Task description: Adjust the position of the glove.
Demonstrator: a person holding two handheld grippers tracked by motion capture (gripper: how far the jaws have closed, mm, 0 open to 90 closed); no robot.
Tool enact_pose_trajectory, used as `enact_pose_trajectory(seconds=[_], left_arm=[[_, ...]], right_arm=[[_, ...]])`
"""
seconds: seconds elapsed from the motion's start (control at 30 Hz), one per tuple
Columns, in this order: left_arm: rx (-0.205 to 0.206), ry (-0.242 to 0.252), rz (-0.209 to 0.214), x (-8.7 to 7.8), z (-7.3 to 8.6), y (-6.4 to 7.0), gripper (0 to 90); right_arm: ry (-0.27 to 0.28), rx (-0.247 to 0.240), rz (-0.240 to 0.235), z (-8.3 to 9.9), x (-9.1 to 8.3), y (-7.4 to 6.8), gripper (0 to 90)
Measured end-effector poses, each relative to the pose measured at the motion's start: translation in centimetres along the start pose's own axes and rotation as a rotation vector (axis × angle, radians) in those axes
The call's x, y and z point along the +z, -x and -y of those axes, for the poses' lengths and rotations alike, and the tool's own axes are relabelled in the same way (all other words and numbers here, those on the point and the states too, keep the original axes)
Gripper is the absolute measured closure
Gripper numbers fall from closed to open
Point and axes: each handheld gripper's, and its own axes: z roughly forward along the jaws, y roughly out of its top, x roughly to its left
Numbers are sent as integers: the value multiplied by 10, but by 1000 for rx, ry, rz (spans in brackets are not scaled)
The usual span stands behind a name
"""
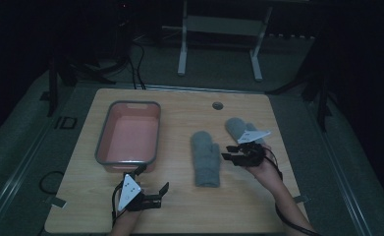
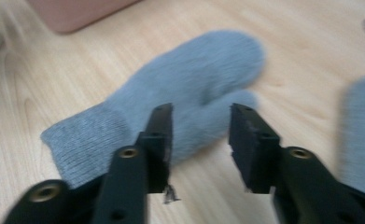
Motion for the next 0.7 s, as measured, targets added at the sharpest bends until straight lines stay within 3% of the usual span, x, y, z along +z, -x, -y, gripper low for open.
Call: enact_pose_trajectory(seconds=[0.03, 0.07, 0.1, 0.17, 0.3, 0.4, 0.5, 0.7], left_arm=[[0, 0, 0, 0, 0, 0, 18], [0, 0, 1, 0, 0, 0, 18], [-1, 0, 1, 0, 0, 0, 18], [-1, -1, 1, 0, 0, 0, 18], [-4, 1, 3, 0, 0, 0, 18], [-2, -1, 3, 0, 0, 0, 18], [-4, -1, 3, 0, 0, 0, 18], [-7, -1, 9, 0, 0, 0, 18]], right_arm=[[14, 25, 42, 0, -10, 9, 554], [14, 25, 42, 0, -10, 9, 554], [31, 64, 84, 2, -19, 19, 516], [29, 75, 108, 2, -21, 22, 502], [41, 97, 231, 4, -30, 40, 479], [50, 109, 255, 5, -30, 49, 479], [57, 137, 270, 5, -26, 68, 490], [41, 178, 297, 11, -8, 92, 486]])
